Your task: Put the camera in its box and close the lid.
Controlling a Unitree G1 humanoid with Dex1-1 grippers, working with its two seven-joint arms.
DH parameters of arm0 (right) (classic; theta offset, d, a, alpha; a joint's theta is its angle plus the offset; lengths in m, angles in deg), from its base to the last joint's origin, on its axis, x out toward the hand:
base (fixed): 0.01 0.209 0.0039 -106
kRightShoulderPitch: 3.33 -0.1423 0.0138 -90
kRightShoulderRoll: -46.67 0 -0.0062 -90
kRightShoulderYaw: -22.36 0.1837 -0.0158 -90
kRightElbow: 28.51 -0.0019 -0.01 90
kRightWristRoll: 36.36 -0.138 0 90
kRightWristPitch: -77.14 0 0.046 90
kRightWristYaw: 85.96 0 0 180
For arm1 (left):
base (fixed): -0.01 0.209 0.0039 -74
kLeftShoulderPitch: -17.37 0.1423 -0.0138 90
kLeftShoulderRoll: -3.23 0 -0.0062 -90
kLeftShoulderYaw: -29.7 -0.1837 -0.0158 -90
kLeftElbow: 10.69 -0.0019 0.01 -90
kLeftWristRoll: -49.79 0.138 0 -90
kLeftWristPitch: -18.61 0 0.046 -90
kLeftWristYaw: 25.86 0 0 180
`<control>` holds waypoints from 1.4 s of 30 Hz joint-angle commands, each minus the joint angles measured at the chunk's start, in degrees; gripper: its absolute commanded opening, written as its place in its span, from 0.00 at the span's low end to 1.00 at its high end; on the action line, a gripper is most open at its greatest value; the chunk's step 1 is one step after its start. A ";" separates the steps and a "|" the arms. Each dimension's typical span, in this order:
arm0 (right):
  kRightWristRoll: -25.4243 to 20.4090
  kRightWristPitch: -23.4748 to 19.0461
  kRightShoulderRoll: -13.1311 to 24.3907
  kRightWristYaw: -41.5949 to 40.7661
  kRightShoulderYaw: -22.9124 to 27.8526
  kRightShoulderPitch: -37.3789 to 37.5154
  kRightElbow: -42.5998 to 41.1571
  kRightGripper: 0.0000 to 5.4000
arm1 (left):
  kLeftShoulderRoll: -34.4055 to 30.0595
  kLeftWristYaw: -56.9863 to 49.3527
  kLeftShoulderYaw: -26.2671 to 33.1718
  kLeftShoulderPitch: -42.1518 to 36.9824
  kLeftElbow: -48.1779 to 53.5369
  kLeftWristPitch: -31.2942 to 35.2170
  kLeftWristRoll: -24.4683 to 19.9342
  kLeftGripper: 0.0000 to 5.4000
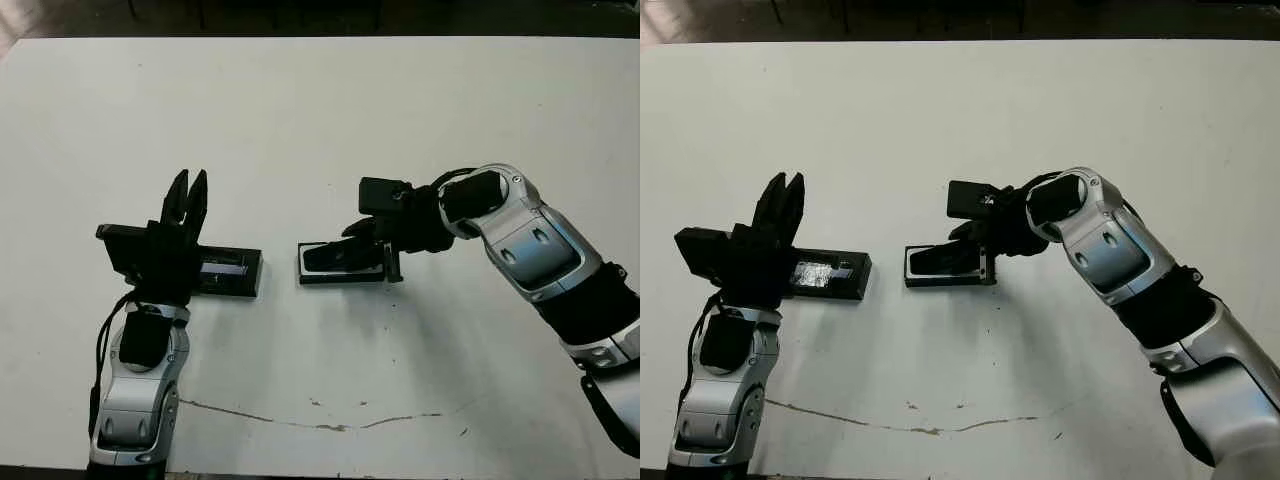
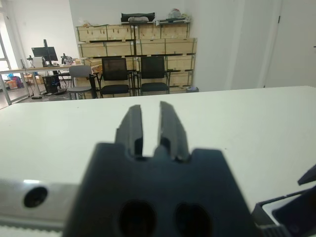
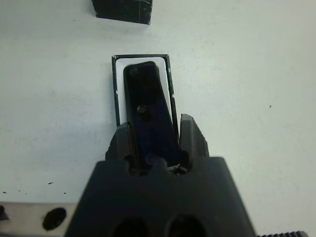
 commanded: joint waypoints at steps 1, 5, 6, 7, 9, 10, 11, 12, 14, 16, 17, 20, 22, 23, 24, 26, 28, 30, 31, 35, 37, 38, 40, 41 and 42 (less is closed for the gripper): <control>-0.98 -2.16 -1.03 -1.69 -1.65 0.62 0.18 0.04 | -0.23 -0.15 0.23 0.93 -0.93 0.63 0.00 0.00; -3.75 -1.21 -0.90 -4.14 0.66 -0.28 1.84 0.15 | -0.47 -0.04 0.39 0.81 -0.90 0.68 0.04 0.00; -4.15 0.40 -0.83 -4.63 1.32 -0.38 2.53 0.19 | -0.48 -0.04 0.44 0.78 -0.90 0.76 -0.03 0.00; -4.58 2.54 -0.74 -5.17 2.00 -0.50 3.51 0.23 | -0.54 0.03 0.48 0.73 -0.92 0.76 -0.06 0.00; -5.05 6.12 -0.55 -5.61 2.98 -0.64 4.97 0.32 | -0.63 0.19 0.55 0.67 -0.94 0.75 -0.23 0.00; -5.24 7.20 -0.50 -5.66 3.44 -0.69 5.51 0.36 | -0.66 0.24 0.58 0.65 -0.94 0.73 -0.29 0.00; -5.20 7.96 -0.28 -5.55 3.82 -0.77 5.66 0.39 | -0.76 0.34 0.57 0.60 -1.02 0.59 -0.23 0.00; -5.25 8.48 -0.15 -5.61 4.22 -0.87 5.84 0.44 | -0.82 0.46 0.60 0.54 -1.12 0.43 -0.29 0.00; -5.32 8.40 0.15 -5.52 5.01 -0.87 5.65 0.52 | -0.91 0.50 0.60 0.42 -1.18 0.42 -0.19 0.00; -5.24 8.73 0.43 -5.29 5.68 -0.68 5.17 0.60 | -1.00 0.40 0.53 0.34 -1.19 0.39 0.19 0.00; -5.18 8.64 0.58 -5.10 5.96 -0.62 4.80 0.64 | -1.03 0.36 0.49 0.33 -1.16 0.38 0.36 0.00; -5.11 7.34 0.67 -3.55 7.26 -0.14 3.52 0.76 | -0.99 0.30 0.39 0.27 -1.10 0.52 0.49 0.00; -5.14 8.30 0.60 -2.09 8.54 0.43 2.92 0.84 | -0.90 0.20 0.34 0.33 -0.97 0.78 0.54 0.00; -5.57 8.55 0.41 -1.06 9.69 0.96 2.57 0.88 | -0.87 0.25 0.34 0.38 -0.95 0.78 0.43 0.00; -6.24 8.89 0.21 -0.06 11.11 1.56 2.31 0.92 | -0.89 0.28 0.35 0.43 -0.94 0.74 0.41 0.00; -8.25 7.87 -0.08 1.67 14.14 2.48 1.55 1.00 | -0.97 0.26 0.42 0.59 -0.84 0.77 0.46 0.00; -11.29 4.28 -0.69 5.51 19.05 4.23 -1.20 1.00 | -1.23 0.20 0.65 0.81 -0.80 0.32 0.74 0.00; -14.50 1.27 -1.78 10.42 24.47 6.98 -4.96 1.00 | -1.57 0.26 1.10 1.01 -0.80 -0.28 0.84 0.00; -15.51 0.63 -2.24 12.91 26.71 8.49 -6.78 1.00 | -1.73 0.29 1.41 1.09 -0.77 -0.41 0.76 0.00; -16.36 3.97 -3.62 22.12 33.45 15.79 -11.85 0.93 | -2.81 0.78 3.49 1.48 -0.14 -0.09 -0.40 0.00; -16.44 6.04 -3.30 24.15 35.03 18.47 -12.86 0.85 | -3.85 1.47 4.71 1.69 0.46 -0.09 -1.06 0.00; -16.60 6.38 -3.08 25.07 35.89 20.04 -13.41 0.81 | -4.89 2.35 5.48 1.72 0.82 -0.20 -1.58 0.00; -17.87 7.40 -3.15 25.88 37.74 22.99 -13.40 0.73 | -7.58 5.06 7.31 1.58 1.74 0.32 -3.49 0.00; -18.52 8.42 -2.98 25.60 38.39 24.17 -12.82 0.69 | -9.59 7.17 8.34 1.37 2.18 1.00 -4.94 0.00; -19.27 8.66 -2.42 25.04 38.95 25.32 -12.46 0.65 | -12.62 10.36 9.47 0.92 2.33 1.52 -6.57 0.00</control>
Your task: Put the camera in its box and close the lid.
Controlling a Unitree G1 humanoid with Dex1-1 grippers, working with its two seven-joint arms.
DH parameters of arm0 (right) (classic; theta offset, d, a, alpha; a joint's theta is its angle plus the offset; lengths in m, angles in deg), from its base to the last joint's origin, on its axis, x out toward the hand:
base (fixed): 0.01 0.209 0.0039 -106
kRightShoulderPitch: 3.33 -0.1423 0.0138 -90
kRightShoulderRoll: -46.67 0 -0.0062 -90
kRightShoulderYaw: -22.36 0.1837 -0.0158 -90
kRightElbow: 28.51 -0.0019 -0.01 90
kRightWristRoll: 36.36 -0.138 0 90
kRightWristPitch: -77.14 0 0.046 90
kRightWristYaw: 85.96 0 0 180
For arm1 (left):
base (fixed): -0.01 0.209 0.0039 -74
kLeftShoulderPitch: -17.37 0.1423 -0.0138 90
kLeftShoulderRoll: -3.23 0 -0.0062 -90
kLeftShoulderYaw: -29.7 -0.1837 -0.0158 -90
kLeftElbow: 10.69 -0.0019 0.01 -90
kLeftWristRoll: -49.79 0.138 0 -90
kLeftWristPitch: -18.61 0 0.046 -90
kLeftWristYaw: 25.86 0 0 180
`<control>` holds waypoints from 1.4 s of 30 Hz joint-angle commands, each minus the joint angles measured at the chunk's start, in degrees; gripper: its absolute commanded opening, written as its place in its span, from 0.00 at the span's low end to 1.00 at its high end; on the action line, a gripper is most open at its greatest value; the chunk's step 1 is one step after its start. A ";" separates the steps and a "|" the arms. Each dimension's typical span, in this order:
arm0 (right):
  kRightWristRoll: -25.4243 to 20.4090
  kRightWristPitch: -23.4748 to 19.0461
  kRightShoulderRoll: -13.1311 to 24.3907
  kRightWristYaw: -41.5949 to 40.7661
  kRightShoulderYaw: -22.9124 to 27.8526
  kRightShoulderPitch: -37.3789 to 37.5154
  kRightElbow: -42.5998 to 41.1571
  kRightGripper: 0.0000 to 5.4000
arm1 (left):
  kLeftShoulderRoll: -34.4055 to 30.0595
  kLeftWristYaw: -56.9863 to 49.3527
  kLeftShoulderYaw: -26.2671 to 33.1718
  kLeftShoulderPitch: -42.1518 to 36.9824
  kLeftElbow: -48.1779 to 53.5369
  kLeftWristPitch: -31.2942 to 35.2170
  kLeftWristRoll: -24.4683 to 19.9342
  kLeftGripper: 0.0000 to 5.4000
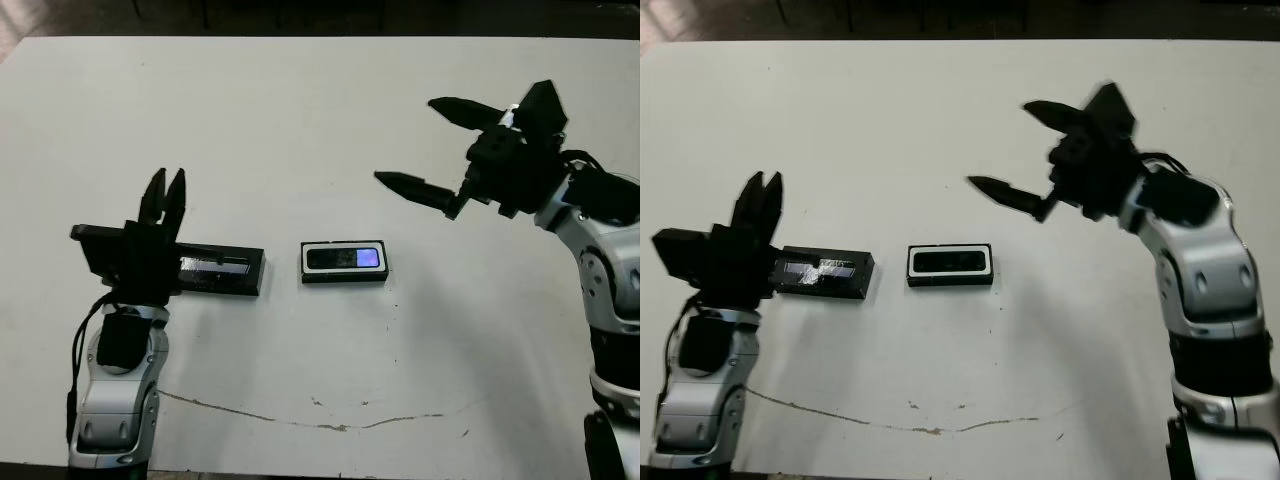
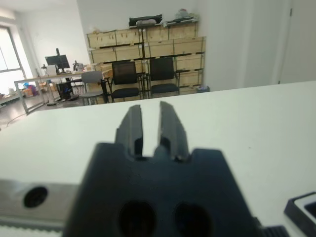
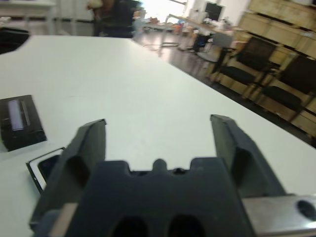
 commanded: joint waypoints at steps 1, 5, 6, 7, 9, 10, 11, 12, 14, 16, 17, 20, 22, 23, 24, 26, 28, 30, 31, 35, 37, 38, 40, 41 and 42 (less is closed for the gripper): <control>-2.15 0.80 1.80 -1.12 1.80 4.67 0.87 0.60 | -9.32 9.09 3.68 -0.45 0.76 3.14 -4.98 0.00; -4.07 1.86 2.87 -2.45 2.24 7.53 1.69 0.44 | -24.46 25.19 6.70 -4.81 -1.12 12.11 -13.75 0.04; -4.22 2.80 2.90 -2.80 2.24 7.79 2.50 0.40 | -27.60 29.04 6.63 -6.82 -2.96 13.60 -15.27 0.08; -4.38 3.47 2.85 -2.96 2.24 7.92 3.33 0.35 | -30.54 32.88 5.86 -9.25 -5.49 13.93 -15.63 0.12; -4.54 4.87 2.77 -3.31 2.12 7.89 4.94 0.27 | -33.93 38.70 3.91 -13.31 -10.25 13.09 -15.36 0.20; -4.74 5.19 2.72 -3.45 2.08 7.82 5.64 0.23 | -35.00 41.78 2.57 -15.42 -13.02 11.85 -14.97 0.25; -4.96 5.39 2.70 -3.59 2.04 7.71 6.21 0.19 | -35.73 44.49 1.22 -17.38 -15.45 11.65 -14.95 0.29; -5.19 5.57 2.77 -3.77 1.97 7.56 6.65 0.14 | -36.43 46.57 -0.08 -19.04 -17.27 11.91 -14.69 0.34; -5.47 5.46 3.16 -3.99 1.82 7.27 7.23 0.06 | -37.23 50.27 -2.95 -21.89 -20.06 10.68 -13.24 0.43; -5.83 5.09 3.59 -4.30 1.89 7.06 7.87 0.00 | -37.40 55.16 -6.03 -25.03 -23.28 7.80 -12.00 0.52; -5.80 4.99 3.83 -4.36 1.90 6.99 8.07 0.00 | -37.42 57.23 -7.27 -26.36 -24.60 7.18 -11.66 0.56; -5.36 5.51 4.50 -4.46 1.74 6.83 8.61 0.00 | -38.51 64.68 -12.46 -31.04 -28.33 6.25 -9.10 0.69; -5.42 6.61 4.52 -4.99 1.43 6.49 9.50 0.00 | -38.55 69.30 -16.15 -34.50 -31.66 5.08 -6.59 0.78; -5.57 6.56 4.45 -5.10 1.18 6.24 9.72 0.00 | -38.07 71.17 -17.77 -36.09 -33.38 5.33 -5.75 0.82; -5.64 6.49 4.39 -5.15 0.95 6.03 9.89 0.00 | -37.59 72.58 -19.12 -37.41 -34.85 5.69 -4.98 0.86; -5.52 6.48 4.38 -5.16 0.51 5.75 9.98 0.00 | -36.39 74.60 -20.96 -39.19 -37.50 5.64 -4.09 0.95; -5.49 6.11 4.47 -5.02 0.31 5.56 10.07 0.00 | -35.43 75.85 -22.01 -39.93 -39.50 4.98 -3.51 1.00; -5.46 5.90 4.58 -4.72 0.31 5.41 10.18 0.00 | -34.94 76.83 -22.54 -39.94 -39.97 3.12 -3.04 1.00; -5.39 5.86 4.61 -4.57 0.32 5.36 10.21 0.00 | -34.97 77.28 -22.80 -39.80 -39.71 3.36 -2.91 1.00; -5.19 5.88 4.64 -4.39 0.15 5.28 10.37 0.00 | -35.13 78.37 -23.53 -39.28 -38.45 4.18 -2.40 1.00; -5.04 6.26 4.60 -4.51 -0.02 5.21 10.51 0.00 | -35.19 78.47 -23.85 -38.79 -37.77 4.81 -2.14 1.00; -4.97 6.36 4.57 -4.53 -0.11 5.18 10.58 0.00 | -35.37 78.43 -24.29 -38.70 -37.30 4.93 -1.57 1.00; -4.89 5.79 4.62 -4.28 -0.27 5.10 10.33 0.00 | -35.65 77.92 -25.07 -38.49 -36.41 4.83 -0.23 1.00; -4.97 5.81 4.59 -4.35 -0.32 5.04 10.47 0.00 | -35.67 77.70 -25.30 -38.34 -36.16 4.81 0.21 1.00; -5.01 6.02 4.54 -4.43 -0.36 5.02 10.65 0.00 | -35.57 77.33 -25.37 -38.05 -36.16 5.01 0.55 1.00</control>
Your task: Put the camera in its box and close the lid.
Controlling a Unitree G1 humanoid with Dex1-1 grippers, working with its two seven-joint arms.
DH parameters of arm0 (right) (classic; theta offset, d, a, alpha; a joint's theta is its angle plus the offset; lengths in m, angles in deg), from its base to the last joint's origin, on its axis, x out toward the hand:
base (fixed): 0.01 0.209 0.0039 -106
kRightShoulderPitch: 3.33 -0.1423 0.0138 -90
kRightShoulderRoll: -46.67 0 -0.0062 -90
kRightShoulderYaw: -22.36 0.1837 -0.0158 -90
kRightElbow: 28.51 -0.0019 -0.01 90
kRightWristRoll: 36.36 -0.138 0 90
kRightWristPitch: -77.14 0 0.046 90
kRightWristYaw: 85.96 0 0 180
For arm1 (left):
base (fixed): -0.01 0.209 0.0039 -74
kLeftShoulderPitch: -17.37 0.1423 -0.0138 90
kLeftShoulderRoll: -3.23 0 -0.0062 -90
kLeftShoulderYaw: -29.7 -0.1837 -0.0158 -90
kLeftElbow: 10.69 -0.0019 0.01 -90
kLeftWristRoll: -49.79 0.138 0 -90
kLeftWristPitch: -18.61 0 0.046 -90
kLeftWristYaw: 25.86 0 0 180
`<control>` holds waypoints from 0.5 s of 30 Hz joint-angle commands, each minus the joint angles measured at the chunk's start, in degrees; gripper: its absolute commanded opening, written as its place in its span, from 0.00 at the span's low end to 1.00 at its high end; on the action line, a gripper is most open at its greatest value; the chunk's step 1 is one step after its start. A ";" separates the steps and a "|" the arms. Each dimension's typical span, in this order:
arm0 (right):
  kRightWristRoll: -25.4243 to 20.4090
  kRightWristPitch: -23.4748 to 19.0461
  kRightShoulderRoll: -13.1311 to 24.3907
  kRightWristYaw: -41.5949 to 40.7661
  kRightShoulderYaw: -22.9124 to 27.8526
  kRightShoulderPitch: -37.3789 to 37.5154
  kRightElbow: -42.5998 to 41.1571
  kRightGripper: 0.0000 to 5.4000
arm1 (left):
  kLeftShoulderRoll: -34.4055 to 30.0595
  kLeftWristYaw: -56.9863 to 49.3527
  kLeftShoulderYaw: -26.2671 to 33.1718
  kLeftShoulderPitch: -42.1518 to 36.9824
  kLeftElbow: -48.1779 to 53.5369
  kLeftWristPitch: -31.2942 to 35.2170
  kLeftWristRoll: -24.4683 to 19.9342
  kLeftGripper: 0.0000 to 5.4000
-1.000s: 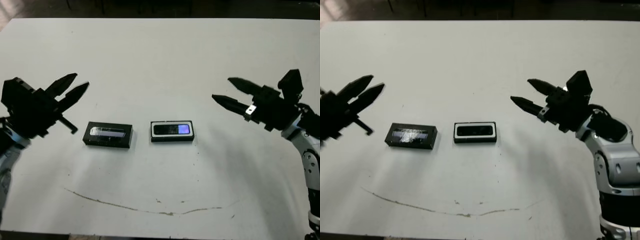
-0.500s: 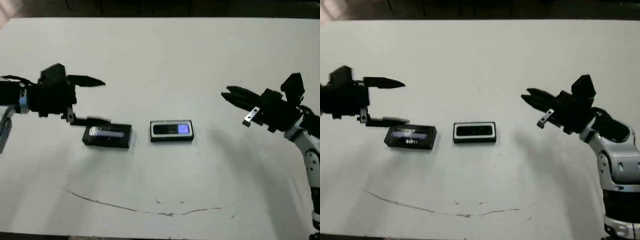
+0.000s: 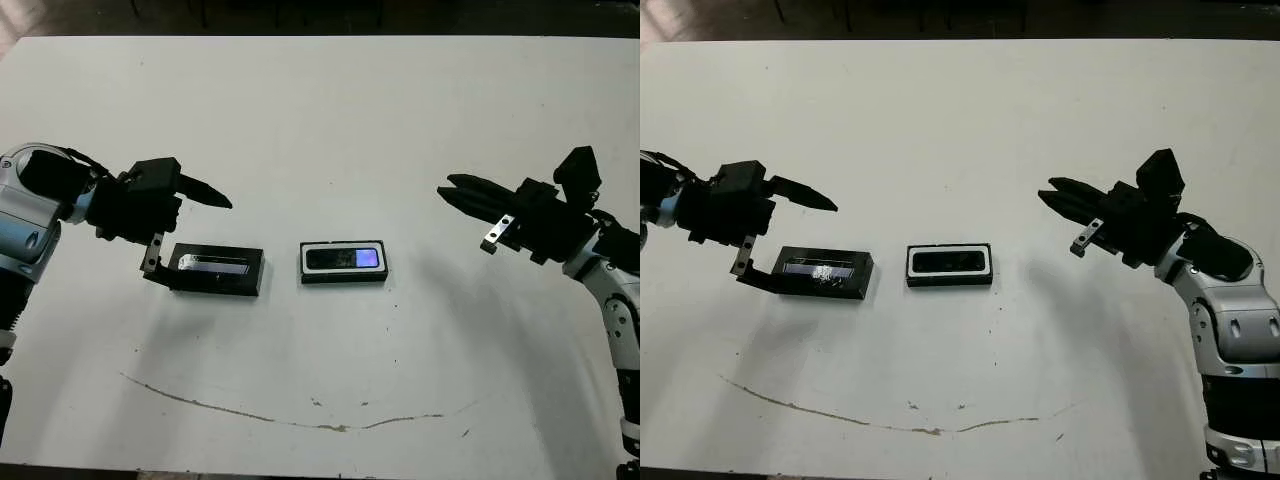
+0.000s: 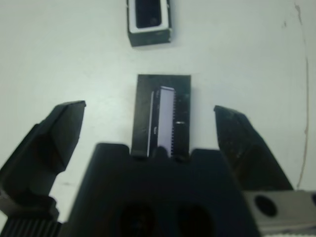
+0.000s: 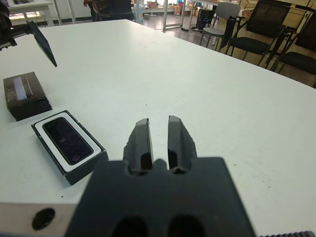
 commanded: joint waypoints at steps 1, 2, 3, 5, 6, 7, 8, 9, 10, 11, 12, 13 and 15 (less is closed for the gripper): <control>0.26 -0.35 0.66 0.04 -0.59 -0.29 0.80 0.00 | -0.41 -0.72 -1.17 1.97 -0.22 0.62 2.10 1.00; 0.33 -0.26 0.66 0.10 -0.64 -0.27 0.74 0.00 | -0.25 -0.93 -1.30 2.11 -0.76 0.51 2.39 1.00; 0.37 -0.37 0.71 0.20 -0.69 -0.26 0.56 0.00 | 0.04 -1.06 -1.51 2.20 -1.62 0.22 2.74 1.00; 0.28 -0.59 0.78 0.15 -0.77 -0.36 0.45 0.00 | 0.14 -2.11 -2.09 2.49 -2.69 -1.77 4.45 1.00; 0.48 -0.81 0.90 0.39 -0.88 -0.39 0.23 0.00 | 0.17 -2.69 -2.18 2.81 -3.04 -1.79 4.93 1.00; 0.69 -0.97 1.00 0.67 -0.97 -0.38 0.02 0.00 | 0.19 -3.06 -2.14 3.07 -3.20 -1.16 5.11 1.00; 0.48 -1.48 1.00 0.85 -0.98 -0.40 -0.16 0.00 | 0.09 -3.31 -2.20 3.19 -3.28 0.06 5.36 1.00; 0.36 -1.64 1.01 0.93 -1.01 -0.38 -0.27 0.00 | -0.01 -3.51 -2.16 3.35 -3.22 2.22 5.42 1.00; 0.24 -1.77 1.00 0.96 -1.04 -0.36 -0.35 0.00 | -0.01 -3.52 -2.01 3.50 -3.30 3.54 5.26 1.00; 0.14 -1.23 0.90 0.63 -1.04 -0.36 0.00 0.00 | -0.02 -3.63 -2.02 3.68 -3.42 4.33 5.35 0.98; 0.13 -0.70 0.79 0.41 -1.03 -0.35 0.28 0.00 | 0.06 -3.54 -2.06 3.75 -3.71 5.00 5.31 0.96; -0.02 -0.36 0.69 0.10 -1.00 -0.38 0.61 0.00 | 0.15 -3.34 -2.15 3.77 -4.29 4.44 5.34 0.93; -0.04 0.19 0.67 -0.24 -0.95 -0.34 0.95 0.00 | 0.20 -3.26 -2.36 3.92 -5.33 3.99 5.61 0.84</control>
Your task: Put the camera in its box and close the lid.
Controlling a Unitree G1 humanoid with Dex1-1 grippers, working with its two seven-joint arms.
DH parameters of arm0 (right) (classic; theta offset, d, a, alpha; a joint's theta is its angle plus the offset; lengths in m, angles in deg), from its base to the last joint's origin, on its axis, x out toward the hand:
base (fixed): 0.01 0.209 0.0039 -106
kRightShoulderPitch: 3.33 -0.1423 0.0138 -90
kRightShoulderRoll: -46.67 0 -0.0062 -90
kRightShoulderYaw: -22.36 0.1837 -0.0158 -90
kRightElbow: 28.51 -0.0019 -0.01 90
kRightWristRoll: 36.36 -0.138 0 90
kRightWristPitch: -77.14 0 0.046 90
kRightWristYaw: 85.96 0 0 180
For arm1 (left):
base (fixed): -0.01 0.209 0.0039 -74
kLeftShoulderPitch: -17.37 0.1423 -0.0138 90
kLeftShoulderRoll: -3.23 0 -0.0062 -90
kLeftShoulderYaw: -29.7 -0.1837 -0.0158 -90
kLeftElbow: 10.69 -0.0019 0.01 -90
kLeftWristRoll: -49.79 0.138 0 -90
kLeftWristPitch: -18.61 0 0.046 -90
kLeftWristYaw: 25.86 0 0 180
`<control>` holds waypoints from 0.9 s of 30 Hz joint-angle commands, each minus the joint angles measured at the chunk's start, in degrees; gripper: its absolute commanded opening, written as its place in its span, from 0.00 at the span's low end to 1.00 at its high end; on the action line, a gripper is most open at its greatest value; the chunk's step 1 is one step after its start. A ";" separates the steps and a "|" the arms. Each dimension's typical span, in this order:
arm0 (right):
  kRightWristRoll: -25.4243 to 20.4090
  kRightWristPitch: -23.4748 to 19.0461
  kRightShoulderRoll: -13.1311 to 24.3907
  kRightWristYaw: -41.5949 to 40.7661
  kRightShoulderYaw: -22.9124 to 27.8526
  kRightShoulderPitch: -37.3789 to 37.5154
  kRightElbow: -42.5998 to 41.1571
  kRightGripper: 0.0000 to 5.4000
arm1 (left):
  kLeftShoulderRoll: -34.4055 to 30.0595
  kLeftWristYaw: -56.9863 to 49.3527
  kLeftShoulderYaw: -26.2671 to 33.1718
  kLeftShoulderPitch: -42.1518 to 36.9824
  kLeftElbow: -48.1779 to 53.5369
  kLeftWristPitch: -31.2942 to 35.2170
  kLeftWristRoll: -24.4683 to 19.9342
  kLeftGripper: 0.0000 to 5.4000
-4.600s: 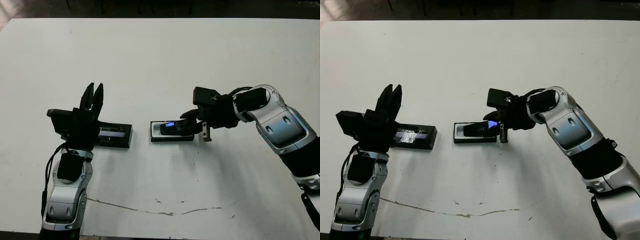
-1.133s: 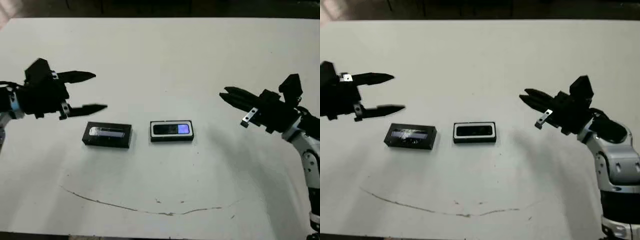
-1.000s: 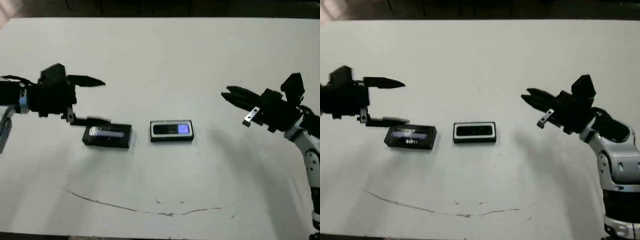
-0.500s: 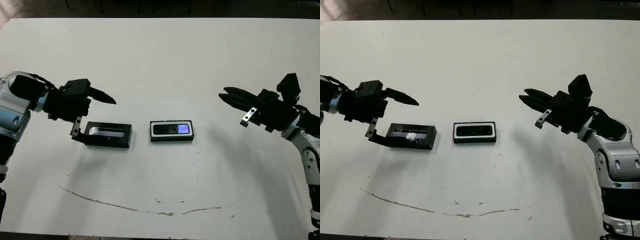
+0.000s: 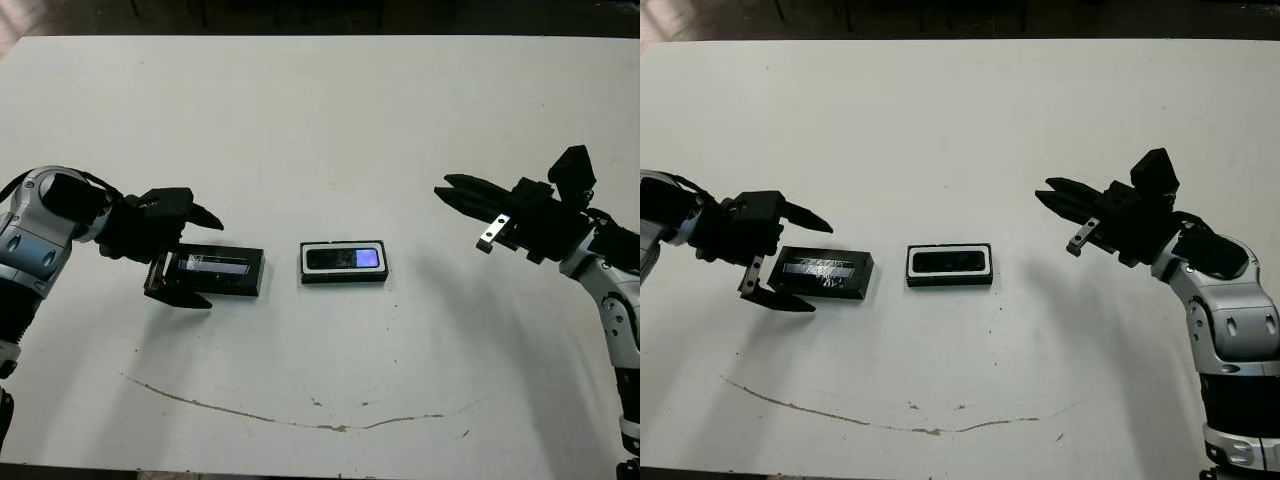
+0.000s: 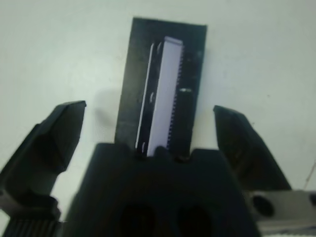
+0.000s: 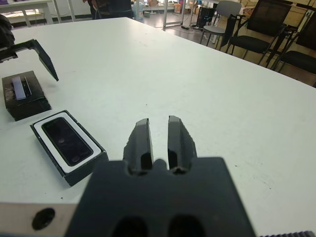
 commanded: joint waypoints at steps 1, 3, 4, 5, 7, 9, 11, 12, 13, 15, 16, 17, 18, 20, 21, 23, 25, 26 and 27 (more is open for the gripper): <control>-0.05 0.61 0.48 -0.56 -0.28 0.12 0.87 0.00 | 0.01 0.16 -0.94 1.56 -2.00 0.28 1.25 0.80; -0.05 0.14 0.73 -0.40 -0.25 0.06 0.81 0.00 | 0.44 0.17 -0.43 2.12 -3.84 -2.07 0.70 0.71; -0.20 0.02 0.77 -0.48 -0.20 0.01 0.88 0.00 | 0.51 -0.06 -0.37 2.30 -4.52 -2.14 0.73 0.67; -0.28 -0.30 0.88 -0.49 -0.19 -0.02 0.86 0.00 | 0.38 -0.38 -0.65 2.30 -5.10 -2.00 1.30 0.62; -0.40 -0.51 0.99 -0.63 -0.21 -0.06 0.96 0.00 | 0.07 -1.09 -1.10 2.28 -5.64 -1.22 2.30 0.53; -0.14 -0.18 1.16 -0.82 -0.33 -0.12 1.23 0.00 | 0.07 -1.31 -0.51 2.77 -6.43 -1.06 1.65 0.45; 0.22 -0.30 1.40 -0.71 -0.47 -0.14 1.21 0.00 | 0.09 -0.97 -0.10 2.97 -7.85 -1.20 1.07 0.37; 0.43 -0.34 1.51 -0.56 -0.54 -0.13 1.13 0.00 | 0.08 -0.68 0.02 2.89 -8.41 -0.24 0.83 0.34; 0.63 -0.44 1.62 -0.39 -0.62 -0.11 1.00 0.00 | -0.03 -0.72 0.32 3.01 -8.72 -0.01 0.69 0.31; 0.96 -0.43 1.83 -0.12 -0.78 -0.07 0.72 0.00 | -0.32 -0.56 0.96 3.35 -9.13 -0.09 0.29 0.29; 1.10 -0.64 1.94 0.08 -0.89 -0.09 0.52 0.00 | -0.48 -0.33 1.03 3.33 -9.30 0.31 0.20 0.29; 1.09 -0.74 1.96 0.17 -0.96 -0.12 0.47 0.00 | -0.72 -0.05 1.00 3.29 -9.33 0.59 0.19 0.29; 0.97 -0.66 1.86 0.14 -1.01 -0.19 0.67 0.00 | -0.95 0.15 1.07 3.32 -9.26 1.06 0.11 0.29; 1.20 -0.73 1.89 0.51 -1.23 -0.22 0.59 0.00 | -1.22 1.01 1.32 3.30 -9.45 2.27 -0.41 0.29; 1.20 -0.67 1.85 0.62 -1.26 -0.21 0.57 0.00 | -1.45 1.15 1.60 3.40 -9.16 2.78 -0.59 0.29; 0.84 -0.67 1.62 0.58 -1.27 -0.34 0.89 0.00 | -1.61 0.55 3.64 4.33 -7.93 3.91 -2.40 0.29; 0.50 -0.54 1.41 0.32 -1.30 -0.50 1.33 0.00 | -1.08 -0.47 6.90 5.63 -6.99 3.44 -5.34 0.29; 0.59 -0.63 1.40 0.48 -1.38 -0.49 1.29 0.00 | -0.56 -1.60 8.99 6.34 -6.23 3.82 -7.17 0.28; 0.68 -0.60 1.38 0.59 -1.45 -0.47 1.29 0.00 | -0.11 -3.19 10.87 7.11 -5.17 4.03 -8.55 0.27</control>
